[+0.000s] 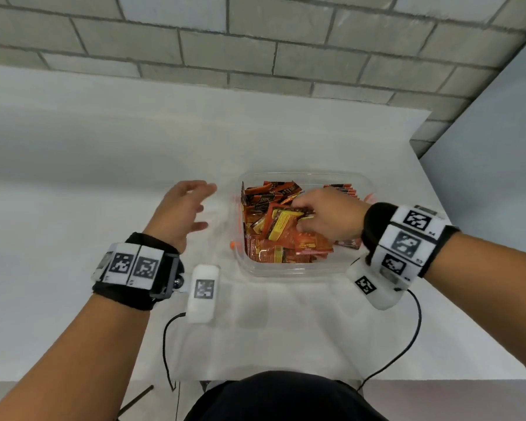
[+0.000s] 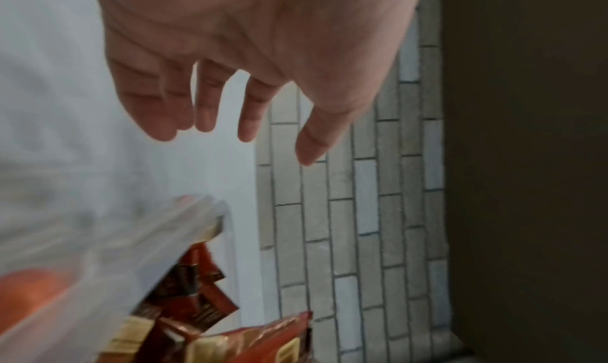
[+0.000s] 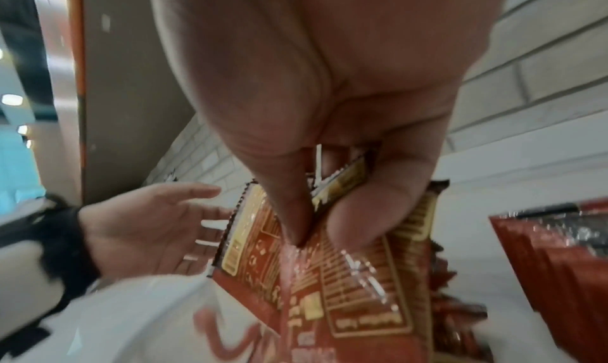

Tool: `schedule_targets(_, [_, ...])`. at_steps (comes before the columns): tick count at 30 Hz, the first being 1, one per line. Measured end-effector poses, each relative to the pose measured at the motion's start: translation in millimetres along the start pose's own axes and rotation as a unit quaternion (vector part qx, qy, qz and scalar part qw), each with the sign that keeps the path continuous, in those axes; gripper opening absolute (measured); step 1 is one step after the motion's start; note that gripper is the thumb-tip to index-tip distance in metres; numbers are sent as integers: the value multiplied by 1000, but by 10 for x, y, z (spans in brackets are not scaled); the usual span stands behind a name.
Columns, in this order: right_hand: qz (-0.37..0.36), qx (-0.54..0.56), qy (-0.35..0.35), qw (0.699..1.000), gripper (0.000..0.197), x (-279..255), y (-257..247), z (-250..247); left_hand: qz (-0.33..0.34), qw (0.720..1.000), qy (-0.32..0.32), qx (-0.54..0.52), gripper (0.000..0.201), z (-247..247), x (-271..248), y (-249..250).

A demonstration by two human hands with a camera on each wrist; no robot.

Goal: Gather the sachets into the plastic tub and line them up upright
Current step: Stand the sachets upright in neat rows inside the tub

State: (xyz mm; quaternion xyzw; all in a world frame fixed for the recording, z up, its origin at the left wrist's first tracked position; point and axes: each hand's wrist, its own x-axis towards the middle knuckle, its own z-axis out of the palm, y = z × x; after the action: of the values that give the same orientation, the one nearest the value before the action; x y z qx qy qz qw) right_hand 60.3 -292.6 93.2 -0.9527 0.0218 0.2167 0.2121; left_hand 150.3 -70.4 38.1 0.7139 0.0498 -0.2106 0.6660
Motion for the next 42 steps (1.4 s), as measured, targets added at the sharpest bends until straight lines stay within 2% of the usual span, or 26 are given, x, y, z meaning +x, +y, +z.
schedule_targets(2, [2, 45, 27, 999, 30, -118, 41, -142, 77, 997, -16, -10, 35, 38, -135, 163])
schedule_targets(4, [-9, 100, 31, 994, 19, -233, 20, -268, 139, 986, -92, -5, 45, 149, -293, 319])
schedule_targets(5, [-21, 116, 32, 992, 14, -287, -16, -327, 150, 978, -143, 11, 54, 234, -361, 369])
schedule_targets(8, [-58, 119, 49, 990, 7, -373, -112, -455, 109, 952, -282, 51, 78, 542, -474, 393])
schedule_targets(10, [-78, 87, 59, 991, 6, -388, -138, -502, 54, 941, -332, 22, 66, 693, -489, 354])
schedule_targets(12, [-86, 88, 65, 990, 10, -392, -133, -519, -2, 944, -329, -37, 47, 753, -468, 316])
schedule_targets(14, [-82, 123, 58, 987, 14, -389, -100, -507, -38, 939, -331, -88, 45, 777, -433, 270])
schedule_targets(17, [-80, 144, 59, 985, 20, -357, -68, -444, -45, 925, -356, -127, 42, 824, -422, 204])
schedule_targets(20, [-82, 171, 72, 979, 35, -324, -28, -434, -30, 917, -374, -139, 37, 877, -438, 166])
schedule_targets(22, [-77, 152, 106, 980, 51, -304, 2, -459, -12, 921, -362, -146, 38, 921, -427, 170])
schedule_targets(24, [-74, 112, 176, 975, 64, -304, 37, -449, -5, 928, -335, -164, 38, 964, -405, 178])
schedule_targets(27, [-51, 159, 278, 946, 75, -340, 96, -328, -1, 930, -308, -202, 34, 1003, -384, 163])
schedule_targets(30, [-3, 199, 267, 943, 82, -300, 179, -148, 5, 924, -305, -231, 34, 1011, -381, 116])
schedule_targets(32, [11, 255, 237, 937, 73, -244, 249, -85, -4, 919, -300, -258, 33, 1018, -367, 116])
schedule_targets(36, [-18, 368, 215, 904, 28, -153, 372, -29, -12, 925, -258, -280, 30, 1007, -285, 125])
schedule_targets(39, [-17, 437, 225, 870, 17, -113, 416, 34, -5, 936, -240, -256, 23, 989, -229, 112])
schedule_targets(42, [-24, 470, 255, 844, 12, -123, 426, 54, -7, 947, -234, -220, 33, 968, -196, 58])
